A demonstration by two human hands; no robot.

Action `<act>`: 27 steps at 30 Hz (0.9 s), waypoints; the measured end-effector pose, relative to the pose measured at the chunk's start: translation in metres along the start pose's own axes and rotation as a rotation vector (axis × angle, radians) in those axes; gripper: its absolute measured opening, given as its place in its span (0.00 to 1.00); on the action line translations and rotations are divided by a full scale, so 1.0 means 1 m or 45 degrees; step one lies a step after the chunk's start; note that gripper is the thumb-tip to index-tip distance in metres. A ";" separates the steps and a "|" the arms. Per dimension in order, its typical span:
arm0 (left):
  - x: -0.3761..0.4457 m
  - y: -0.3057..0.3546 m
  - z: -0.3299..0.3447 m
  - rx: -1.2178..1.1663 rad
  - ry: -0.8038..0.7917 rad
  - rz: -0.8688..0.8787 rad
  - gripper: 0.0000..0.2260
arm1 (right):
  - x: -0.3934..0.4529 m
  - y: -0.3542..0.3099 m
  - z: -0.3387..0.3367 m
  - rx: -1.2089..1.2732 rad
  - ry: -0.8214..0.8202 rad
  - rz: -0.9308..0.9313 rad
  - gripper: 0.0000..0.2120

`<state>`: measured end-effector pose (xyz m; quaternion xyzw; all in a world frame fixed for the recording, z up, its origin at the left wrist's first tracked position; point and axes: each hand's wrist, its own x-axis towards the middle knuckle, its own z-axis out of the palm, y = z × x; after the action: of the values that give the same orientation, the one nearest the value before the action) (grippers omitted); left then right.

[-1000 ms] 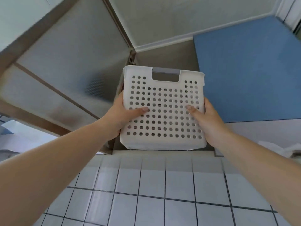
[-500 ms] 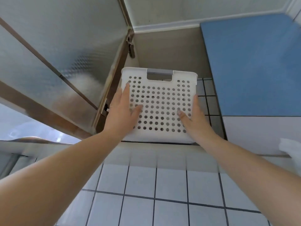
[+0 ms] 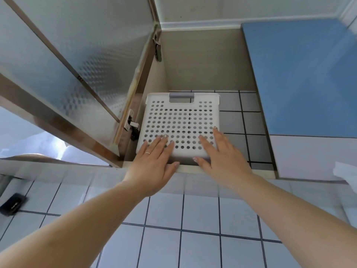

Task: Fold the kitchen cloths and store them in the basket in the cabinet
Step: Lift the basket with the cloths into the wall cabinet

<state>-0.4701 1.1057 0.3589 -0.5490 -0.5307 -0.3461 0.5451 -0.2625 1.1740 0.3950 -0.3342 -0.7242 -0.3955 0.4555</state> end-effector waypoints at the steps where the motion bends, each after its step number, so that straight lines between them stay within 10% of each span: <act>1: 0.000 0.000 0.000 -0.010 -0.006 0.001 0.36 | 0.001 0.000 -0.001 0.006 -0.028 -0.001 0.37; 27: -0.028 0.006 -0.040 -0.229 -0.096 -0.047 0.27 | -0.041 -0.023 -0.052 -0.192 -0.153 -0.163 0.33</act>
<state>-0.4618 1.0619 0.3378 -0.5985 -0.5276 -0.3813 0.4669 -0.2466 1.1121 0.3653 -0.3436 -0.7382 -0.4565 0.3586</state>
